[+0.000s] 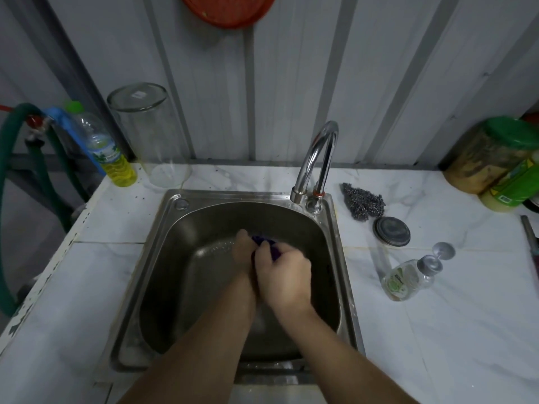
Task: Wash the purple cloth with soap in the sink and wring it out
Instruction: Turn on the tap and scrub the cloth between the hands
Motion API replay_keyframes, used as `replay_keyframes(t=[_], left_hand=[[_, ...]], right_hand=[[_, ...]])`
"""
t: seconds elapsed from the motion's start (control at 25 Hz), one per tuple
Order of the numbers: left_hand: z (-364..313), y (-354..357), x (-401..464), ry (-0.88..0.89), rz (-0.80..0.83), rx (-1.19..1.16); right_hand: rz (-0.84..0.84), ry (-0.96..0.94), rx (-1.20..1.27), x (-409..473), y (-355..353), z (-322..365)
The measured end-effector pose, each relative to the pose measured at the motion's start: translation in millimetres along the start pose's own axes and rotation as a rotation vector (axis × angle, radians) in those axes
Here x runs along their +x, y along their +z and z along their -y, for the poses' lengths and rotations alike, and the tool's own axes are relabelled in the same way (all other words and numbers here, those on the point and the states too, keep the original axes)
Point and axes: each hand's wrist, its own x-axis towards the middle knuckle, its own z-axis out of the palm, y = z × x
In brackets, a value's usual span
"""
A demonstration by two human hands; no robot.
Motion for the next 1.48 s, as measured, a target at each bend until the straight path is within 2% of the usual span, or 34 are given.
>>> replay_keyframes(t=[0.08, 0.16, 0.24, 0.36, 0.44, 0.52, 0.6, 0.76, 0.84, 0.96, 1.04, 1.16, 1.24, 1.32, 1.4, 1.48], left_hand=[[8.4, -3.8, -2.5, -0.092, 0.073, 0.008], [13.2, -2.6, -7.1, -0.144, 0.077, 0.007], [7.3, -1.6, -4.9, -0.094, 0.061, -0.055], [-0.7, -2.5, 5.5, -0.002, 0.075, -0.181], [7.0, -6.4, 8.2, -0.059, 0.096, -0.122], [12.1, -9.5, -3.2, -0.155, 0.165, -0.05], [11.4, -11.4, -10.3, -0.193, 0.229, -0.073], [3.1, -25.0, 1.8, -0.095, 0.245, -0.117], [5.6, -31.2, 7.6, -0.099, 0.241, -0.019], [10.6, -28.3, 6.5, -0.203, 0.229, 0.196], [12.8, -20.2, 7.3, -0.29, 0.282, 0.197], [3.8, -4.6, 8.3, -0.31, 0.373, 0.04], [-4.4, 3.2, 5.5, -0.28, 0.38, 0.015], [-8.0, 6.6, 4.8, -0.251, 0.361, 0.046], [-7.6, 7.5, 6.0, -0.233, 0.369, 0.11], [-8.1, 8.4, 9.5, -0.226, 0.428, 0.156]], right_hand=[[-0.076, 0.106, -0.052, 29.0, -6.8, -6.1], [-0.094, 0.21, -0.026, 54.5, -20.9, -10.3], [-0.071, 0.19, -0.004, 44.5, -17.1, -8.5], [-0.007, 0.031, -0.093, 8.0, 4.7, 1.8], [-0.071, 0.066, -0.093, 24.4, 2.6, -1.7], [-0.068, 0.164, -0.093, 56.6, -8.1, -13.6], [-0.023, 0.281, 0.028, 75.3, -17.5, -22.9], [0.084, 0.557, 0.639, 87.4, -33.1, -18.0], [0.122, 0.547, 0.734, 92.0, -43.4, -11.5], [0.113, 0.396, 0.796, 85.6, -49.1, 2.0], [0.138, 0.276, 0.725, 75.8, -46.7, 9.2], [0.245, 0.083, 0.441, 57.8, -43.9, 8.1], [0.35, 0.068, 0.293, 51.9, -44.9, 4.8], [0.395, 0.157, 0.245, 53.5, -51.7, 8.2], [0.328, 0.166, 0.169, 59.0, -60.7, 13.3], [0.185, 0.02, -0.084, 67.7, -65.7, 13.7]])
